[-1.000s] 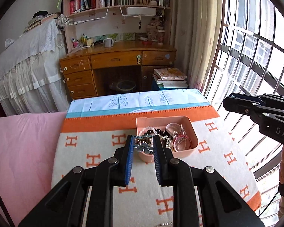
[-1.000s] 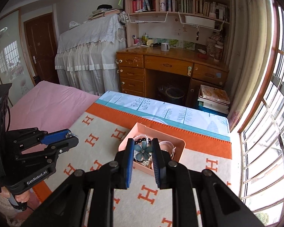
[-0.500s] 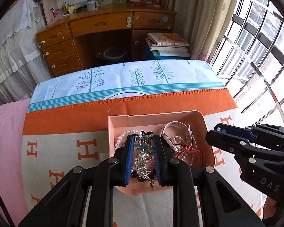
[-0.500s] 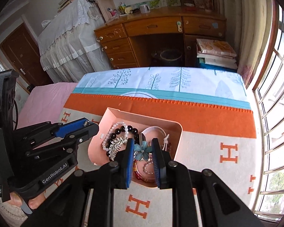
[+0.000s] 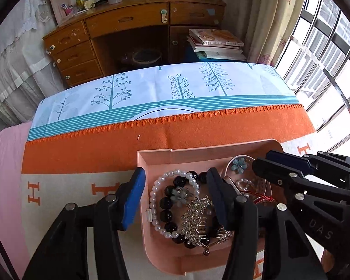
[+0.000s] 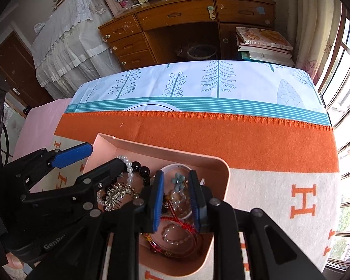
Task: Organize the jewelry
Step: 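Carry both blue flower pieces into the pink box and open both grippers, then withdraw both grippers toward the gold coin pendant and pearl safety pin, then grasp the gold coin pendant with the left gripper while the right gripper grasps the pearl safety pin, then carry the pendant and safety pin into the pink box and open both grippers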
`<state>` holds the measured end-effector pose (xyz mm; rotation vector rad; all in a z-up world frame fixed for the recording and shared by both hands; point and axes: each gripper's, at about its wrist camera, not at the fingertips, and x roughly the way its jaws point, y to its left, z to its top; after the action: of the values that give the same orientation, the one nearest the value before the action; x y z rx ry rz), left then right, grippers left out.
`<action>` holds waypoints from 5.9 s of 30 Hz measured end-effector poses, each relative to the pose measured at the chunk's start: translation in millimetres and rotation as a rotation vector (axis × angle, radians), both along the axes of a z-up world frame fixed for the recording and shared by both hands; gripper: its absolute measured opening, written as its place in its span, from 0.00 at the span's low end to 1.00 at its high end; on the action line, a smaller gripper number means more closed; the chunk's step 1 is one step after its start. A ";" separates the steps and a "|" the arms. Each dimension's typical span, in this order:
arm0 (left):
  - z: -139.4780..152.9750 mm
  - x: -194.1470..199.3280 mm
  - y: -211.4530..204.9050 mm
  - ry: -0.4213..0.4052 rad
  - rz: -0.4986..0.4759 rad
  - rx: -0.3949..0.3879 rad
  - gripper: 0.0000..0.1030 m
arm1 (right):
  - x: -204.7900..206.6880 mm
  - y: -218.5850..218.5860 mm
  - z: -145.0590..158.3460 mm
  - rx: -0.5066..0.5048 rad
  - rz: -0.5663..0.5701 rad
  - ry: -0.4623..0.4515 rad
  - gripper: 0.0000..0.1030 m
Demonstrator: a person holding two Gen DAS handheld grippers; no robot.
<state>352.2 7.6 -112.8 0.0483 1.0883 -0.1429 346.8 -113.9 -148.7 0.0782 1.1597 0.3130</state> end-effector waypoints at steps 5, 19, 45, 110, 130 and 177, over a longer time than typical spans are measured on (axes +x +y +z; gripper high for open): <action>8.0 -10.5 10.1 -0.002 0.020 -0.011 0.53 | -6.7 -6.7 10.6 0.015 -0.023 -0.015 0.21; 60.2 -102.9 35.1 -0.095 0.011 0.019 0.69 | -89.5 -9.7 56.9 0.028 -0.004 -0.063 0.21; 47.6 -292.9 82.2 -0.118 -0.087 0.012 0.72 | -261.6 24.5 74.5 0.088 0.101 -0.092 0.21; -40.5 -293.7 47.4 0.024 -0.697 0.148 0.16 | -262.8 96.5 -6.5 -0.192 0.791 -0.033 0.07; 109.6 -175.0 27.1 -0.236 -0.318 0.215 0.17 | -156.2 -7.3 132.3 0.038 0.208 -0.251 0.07; 30.0 -80.3 -11.4 -0.022 -0.150 0.065 0.33 | -79.2 -21.7 52.0 -0.030 -0.027 -0.046 0.08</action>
<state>271.9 -3.8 -82.8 0.1897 1.0673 -0.2414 267.6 -135.6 -96.7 0.0599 1.1161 0.2715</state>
